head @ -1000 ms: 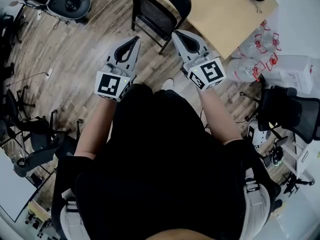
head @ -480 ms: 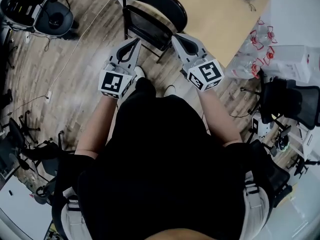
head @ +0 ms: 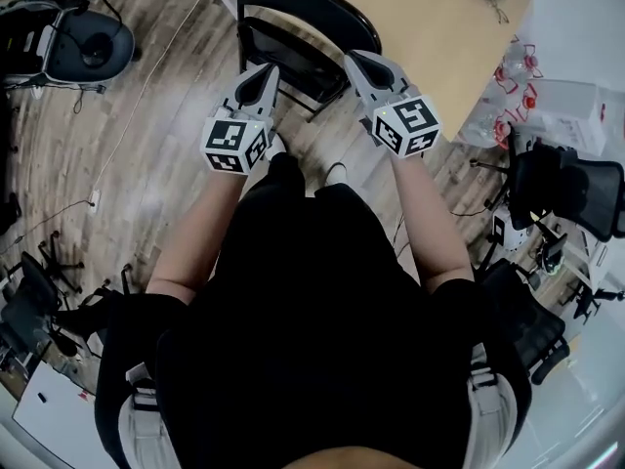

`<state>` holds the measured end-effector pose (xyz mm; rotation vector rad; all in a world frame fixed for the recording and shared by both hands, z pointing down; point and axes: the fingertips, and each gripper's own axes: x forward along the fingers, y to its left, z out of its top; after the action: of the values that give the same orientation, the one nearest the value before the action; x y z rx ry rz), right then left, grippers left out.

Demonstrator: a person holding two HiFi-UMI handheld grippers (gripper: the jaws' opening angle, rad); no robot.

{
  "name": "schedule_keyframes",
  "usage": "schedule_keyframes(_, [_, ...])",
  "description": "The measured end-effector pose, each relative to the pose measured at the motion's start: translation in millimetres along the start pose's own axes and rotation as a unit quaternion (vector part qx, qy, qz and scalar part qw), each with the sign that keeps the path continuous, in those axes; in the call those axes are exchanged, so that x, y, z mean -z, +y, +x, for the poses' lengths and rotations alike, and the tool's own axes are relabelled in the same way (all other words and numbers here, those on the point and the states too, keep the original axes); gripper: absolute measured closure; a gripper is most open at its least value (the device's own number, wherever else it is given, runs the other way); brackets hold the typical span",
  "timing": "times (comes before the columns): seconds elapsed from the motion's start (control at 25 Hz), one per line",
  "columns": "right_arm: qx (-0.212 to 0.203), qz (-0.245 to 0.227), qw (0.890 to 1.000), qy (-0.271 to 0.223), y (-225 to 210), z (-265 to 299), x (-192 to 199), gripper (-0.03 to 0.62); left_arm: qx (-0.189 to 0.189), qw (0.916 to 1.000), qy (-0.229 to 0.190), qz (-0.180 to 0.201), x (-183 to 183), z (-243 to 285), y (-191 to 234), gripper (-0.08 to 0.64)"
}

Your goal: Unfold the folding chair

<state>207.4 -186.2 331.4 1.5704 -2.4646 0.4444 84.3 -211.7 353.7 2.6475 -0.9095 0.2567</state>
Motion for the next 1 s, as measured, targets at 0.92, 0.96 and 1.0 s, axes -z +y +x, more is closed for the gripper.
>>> schedule_keyframes(0.92, [-0.023,-0.138,0.927,0.347,-126,147,70,0.362,-0.041,0.9944,0.040,-0.089,41,93,64,0.509])
schedule_keyframes(0.96, [-0.026,-0.142,0.922,0.359,-127,150,73,0.362,-0.042,0.9941,0.040,-0.091,41,93,66,0.509])
schedule_keyframes(1.0, [-0.030,-0.145,0.918,0.368,-128,153,76,0.362,-0.044,0.9939,0.041,-0.092,42,94,67,0.508])
